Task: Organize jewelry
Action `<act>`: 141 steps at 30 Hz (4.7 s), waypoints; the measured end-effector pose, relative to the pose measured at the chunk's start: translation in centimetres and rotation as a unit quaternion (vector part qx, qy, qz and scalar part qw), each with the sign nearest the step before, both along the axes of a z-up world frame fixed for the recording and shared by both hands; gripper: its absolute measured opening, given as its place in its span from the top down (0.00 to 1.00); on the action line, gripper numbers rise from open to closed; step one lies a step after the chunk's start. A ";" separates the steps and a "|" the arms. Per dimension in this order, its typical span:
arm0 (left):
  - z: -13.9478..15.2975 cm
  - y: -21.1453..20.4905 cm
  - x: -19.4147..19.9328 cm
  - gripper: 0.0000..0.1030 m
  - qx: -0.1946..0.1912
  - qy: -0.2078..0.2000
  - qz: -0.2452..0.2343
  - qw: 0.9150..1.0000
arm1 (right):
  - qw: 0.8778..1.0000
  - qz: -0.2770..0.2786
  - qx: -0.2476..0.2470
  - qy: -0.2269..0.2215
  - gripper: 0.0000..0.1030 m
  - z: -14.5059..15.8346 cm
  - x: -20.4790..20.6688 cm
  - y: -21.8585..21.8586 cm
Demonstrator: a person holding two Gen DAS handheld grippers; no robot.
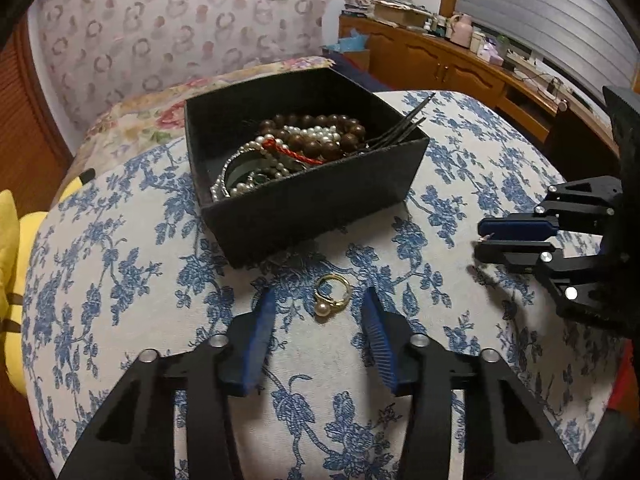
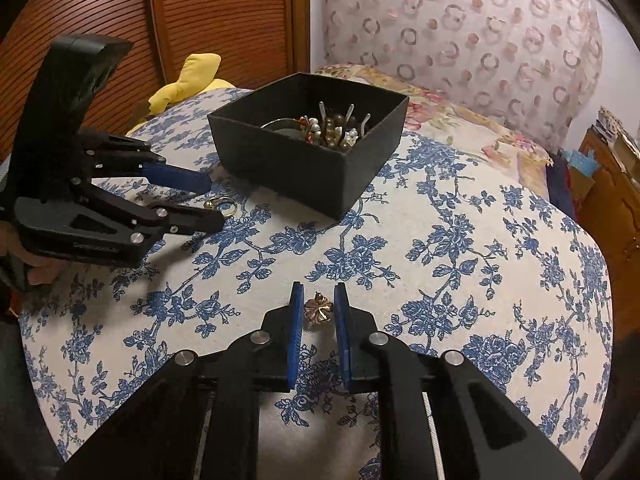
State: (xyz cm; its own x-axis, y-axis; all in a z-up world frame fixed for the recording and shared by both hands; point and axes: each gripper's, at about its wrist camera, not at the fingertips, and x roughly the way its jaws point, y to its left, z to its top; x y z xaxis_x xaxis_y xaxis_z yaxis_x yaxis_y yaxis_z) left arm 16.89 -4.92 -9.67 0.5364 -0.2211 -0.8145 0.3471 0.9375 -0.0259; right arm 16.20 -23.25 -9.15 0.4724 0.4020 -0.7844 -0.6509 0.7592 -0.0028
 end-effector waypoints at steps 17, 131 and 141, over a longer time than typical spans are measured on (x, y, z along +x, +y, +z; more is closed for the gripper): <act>1.2 0.7 -0.4 0.83 -0.024 -0.017 0.003 1.000 | 1.000 0.005 0.005 -0.011 0.84 1.2 -0.3 0.3; 12.5 3.8 -13.1 0.08 -0.027 -0.202 0.145 0.968 | 0.950 -0.201 0.148 -0.186 0.03 11.4 -9.8 -3.3; 12.6 3.8 -13.3 0.08 -0.030 -0.203 0.145 0.968 | 0.951 -0.197 0.148 -0.185 0.03 11.2 -10.1 -3.2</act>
State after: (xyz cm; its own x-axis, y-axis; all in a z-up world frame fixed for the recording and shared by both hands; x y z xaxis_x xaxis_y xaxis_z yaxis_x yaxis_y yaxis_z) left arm 3.56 -1.09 2.95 0.8562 -0.0537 -0.5138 0.0633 0.9980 0.0012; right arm 6.11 -26.44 2.09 0.8542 0.3135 -0.4148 -0.3110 0.9474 0.0757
